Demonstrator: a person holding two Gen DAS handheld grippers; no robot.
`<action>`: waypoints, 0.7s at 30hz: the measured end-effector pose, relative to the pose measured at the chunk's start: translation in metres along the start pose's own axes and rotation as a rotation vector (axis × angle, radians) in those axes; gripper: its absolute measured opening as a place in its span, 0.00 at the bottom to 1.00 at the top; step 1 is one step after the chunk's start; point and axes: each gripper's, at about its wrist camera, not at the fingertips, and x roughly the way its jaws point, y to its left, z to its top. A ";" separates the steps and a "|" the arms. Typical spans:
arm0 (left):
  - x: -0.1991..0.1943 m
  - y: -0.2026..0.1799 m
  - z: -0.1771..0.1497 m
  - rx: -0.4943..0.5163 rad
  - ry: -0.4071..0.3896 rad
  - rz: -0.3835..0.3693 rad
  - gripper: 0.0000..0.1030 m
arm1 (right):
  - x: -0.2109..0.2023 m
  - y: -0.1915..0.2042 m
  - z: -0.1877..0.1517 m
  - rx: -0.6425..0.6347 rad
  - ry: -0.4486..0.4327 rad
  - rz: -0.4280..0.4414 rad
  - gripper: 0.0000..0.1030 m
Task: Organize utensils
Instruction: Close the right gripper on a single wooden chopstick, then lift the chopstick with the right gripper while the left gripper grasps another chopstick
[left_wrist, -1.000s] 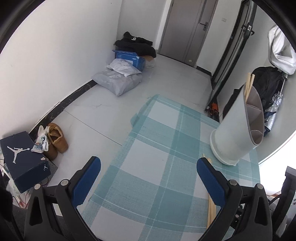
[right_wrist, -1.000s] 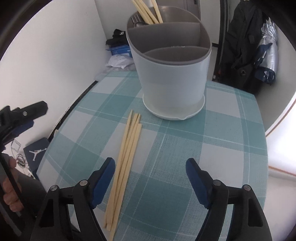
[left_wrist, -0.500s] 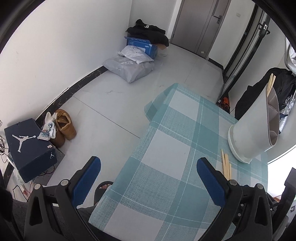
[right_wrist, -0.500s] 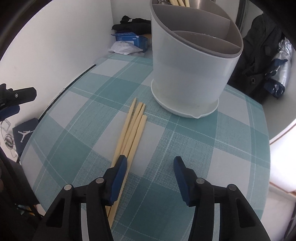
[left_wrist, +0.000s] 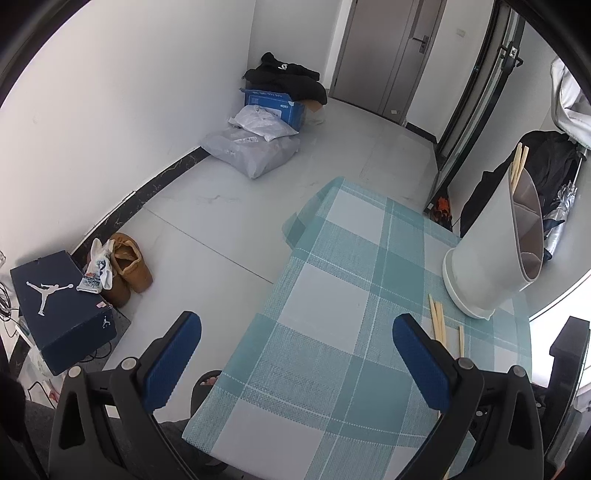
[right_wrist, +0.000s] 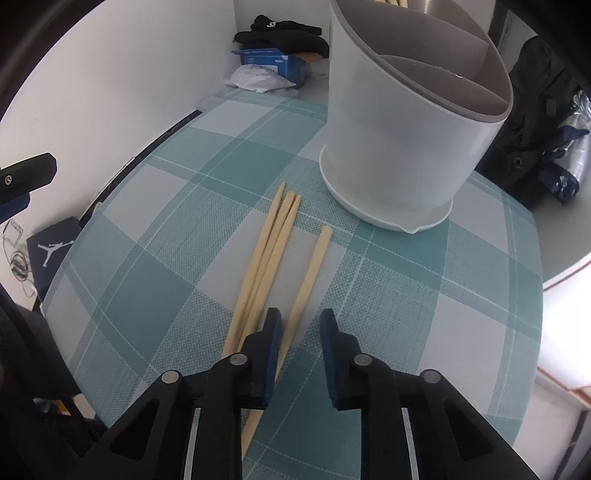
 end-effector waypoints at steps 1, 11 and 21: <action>0.000 0.001 0.000 -0.004 -0.002 0.000 0.99 | -0.001 0.000 -0.002 -0.010 0.006 0.005 0.08; 0.002 0.006 0.002 -0.042 0.015 -0.004 0.99 | -0.011 0.000 -0.013 -0.089 0.119 0.096 0.09; 0.018 0.002 -0.004 -0.011 0.055 0.046 0.99 | 0.008 -0.006 0.021 -0.080 0.045 0.088 0.18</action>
